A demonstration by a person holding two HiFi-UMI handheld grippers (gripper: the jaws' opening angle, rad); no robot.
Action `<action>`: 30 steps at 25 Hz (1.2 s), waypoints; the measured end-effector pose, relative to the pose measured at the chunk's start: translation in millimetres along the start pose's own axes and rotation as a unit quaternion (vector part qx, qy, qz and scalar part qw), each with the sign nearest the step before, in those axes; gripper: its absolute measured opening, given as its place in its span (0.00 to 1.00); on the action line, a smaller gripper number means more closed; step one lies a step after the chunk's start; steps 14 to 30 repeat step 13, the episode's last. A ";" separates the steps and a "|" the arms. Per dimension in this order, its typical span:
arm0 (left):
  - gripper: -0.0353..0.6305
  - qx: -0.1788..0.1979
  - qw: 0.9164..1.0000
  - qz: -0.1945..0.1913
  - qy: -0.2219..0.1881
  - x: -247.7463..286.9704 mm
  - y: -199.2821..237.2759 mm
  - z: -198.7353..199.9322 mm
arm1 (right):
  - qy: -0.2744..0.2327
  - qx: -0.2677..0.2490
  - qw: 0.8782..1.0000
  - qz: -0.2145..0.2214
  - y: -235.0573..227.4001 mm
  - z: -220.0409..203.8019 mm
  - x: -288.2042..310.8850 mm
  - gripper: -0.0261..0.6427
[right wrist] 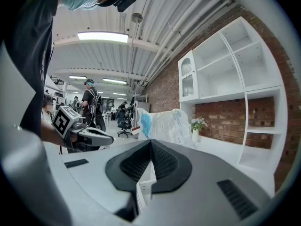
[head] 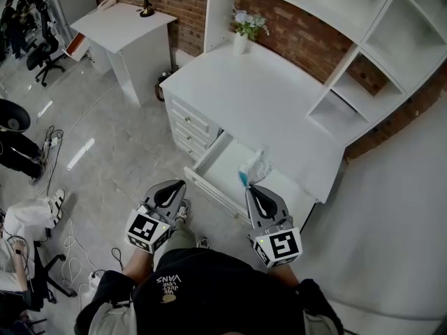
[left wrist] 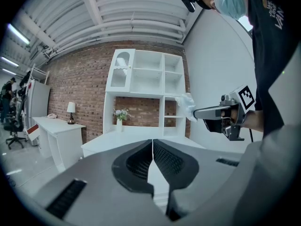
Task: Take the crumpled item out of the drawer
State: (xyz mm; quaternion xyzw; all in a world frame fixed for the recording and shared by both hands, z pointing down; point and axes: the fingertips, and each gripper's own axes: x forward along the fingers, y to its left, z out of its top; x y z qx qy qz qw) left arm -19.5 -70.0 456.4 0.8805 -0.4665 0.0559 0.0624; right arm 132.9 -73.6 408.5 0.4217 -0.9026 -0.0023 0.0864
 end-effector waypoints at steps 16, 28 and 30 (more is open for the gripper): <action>0.07 -0.003 1.000 0.004 -0.002 -5.9 2.8 -0.4 | 0.006 0.000 1.000 -0.001 3.0 -2.0 1.9 0.04; 0.07 -0.003 1.000 0.004 -0.002 -5.9 2.8 -0.4 | 0.006 0.000 1.000 -0.001 3.0 -2.0 1.9 0.04; 0.07 -0.003 1.000 0.004 -0.002 -5.9 2.8 -0.4 | 0.006 0.000 1.000 -0.001 3.0 -2.0 1.9 0.04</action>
